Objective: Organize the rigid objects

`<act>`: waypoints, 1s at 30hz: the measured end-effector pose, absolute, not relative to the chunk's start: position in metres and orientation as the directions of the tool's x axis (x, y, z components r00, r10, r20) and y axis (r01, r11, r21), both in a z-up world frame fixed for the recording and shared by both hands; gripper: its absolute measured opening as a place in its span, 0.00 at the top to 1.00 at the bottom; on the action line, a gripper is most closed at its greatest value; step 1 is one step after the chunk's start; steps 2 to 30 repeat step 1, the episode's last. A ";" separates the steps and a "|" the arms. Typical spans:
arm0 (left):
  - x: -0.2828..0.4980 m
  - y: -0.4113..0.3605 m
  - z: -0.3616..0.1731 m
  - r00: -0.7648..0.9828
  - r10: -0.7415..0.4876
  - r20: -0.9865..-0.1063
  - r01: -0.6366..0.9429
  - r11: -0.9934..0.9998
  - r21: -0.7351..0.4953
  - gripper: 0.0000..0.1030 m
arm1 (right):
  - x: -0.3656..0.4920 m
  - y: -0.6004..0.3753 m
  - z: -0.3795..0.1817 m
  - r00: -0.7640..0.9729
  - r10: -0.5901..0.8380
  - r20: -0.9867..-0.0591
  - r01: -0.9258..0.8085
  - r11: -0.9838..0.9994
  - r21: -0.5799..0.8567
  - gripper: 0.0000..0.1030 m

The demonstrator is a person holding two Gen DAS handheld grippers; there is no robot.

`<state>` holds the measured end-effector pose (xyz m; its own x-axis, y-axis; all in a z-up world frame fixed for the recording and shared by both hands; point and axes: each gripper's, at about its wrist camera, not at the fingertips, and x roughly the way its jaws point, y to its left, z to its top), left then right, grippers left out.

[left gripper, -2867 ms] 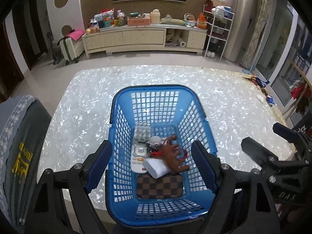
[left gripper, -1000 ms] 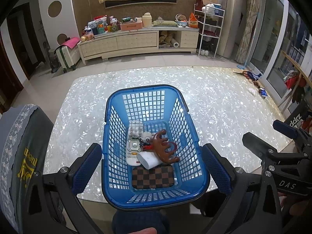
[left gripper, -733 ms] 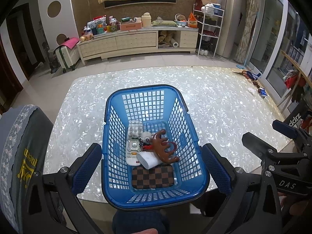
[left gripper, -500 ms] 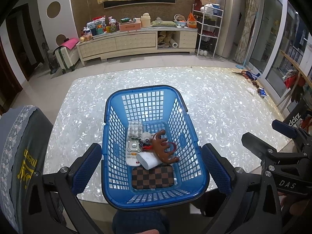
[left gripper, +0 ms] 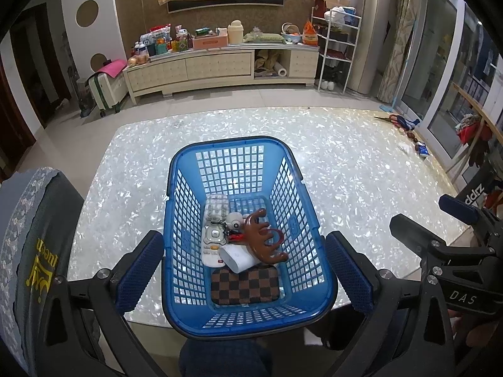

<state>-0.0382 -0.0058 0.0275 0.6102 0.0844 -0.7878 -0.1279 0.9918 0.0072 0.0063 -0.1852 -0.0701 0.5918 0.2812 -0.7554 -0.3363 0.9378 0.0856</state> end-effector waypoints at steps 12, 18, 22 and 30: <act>-0.038 -0.006 0.028 0.610 0.084 -0.788 -0.130 0.992 0.006 0.00 | 0.006 -0.185 -0.070 0.592 0.281 -0.756 -0.336 0.938 0.085 0.00; -0.038 -0.006 0.028 0.610 0.084 -0.788 -0.130 0.992 0.006 0.00 | 0.006 -0.185 -0.070 0.592 0.281 -0.756 -0.336 0.938 0.085 0.00; -0.038 -0.006 0.028 0.610 0.084 -0.788 -0.130 0.992 0.006 0.00 | 0.006 -0.185 -0.070 0.592 0.281 -0.756 -0.336 0.938 0.085 0.00; -0.038 -0.006 0.028 0.610 0.084 -0.788 -0.130 0.992 0.006 0.00 | 0.006 -0.185 -0.070 0.592 0.281 -0.756 -0.336 0.938 0.085 0.00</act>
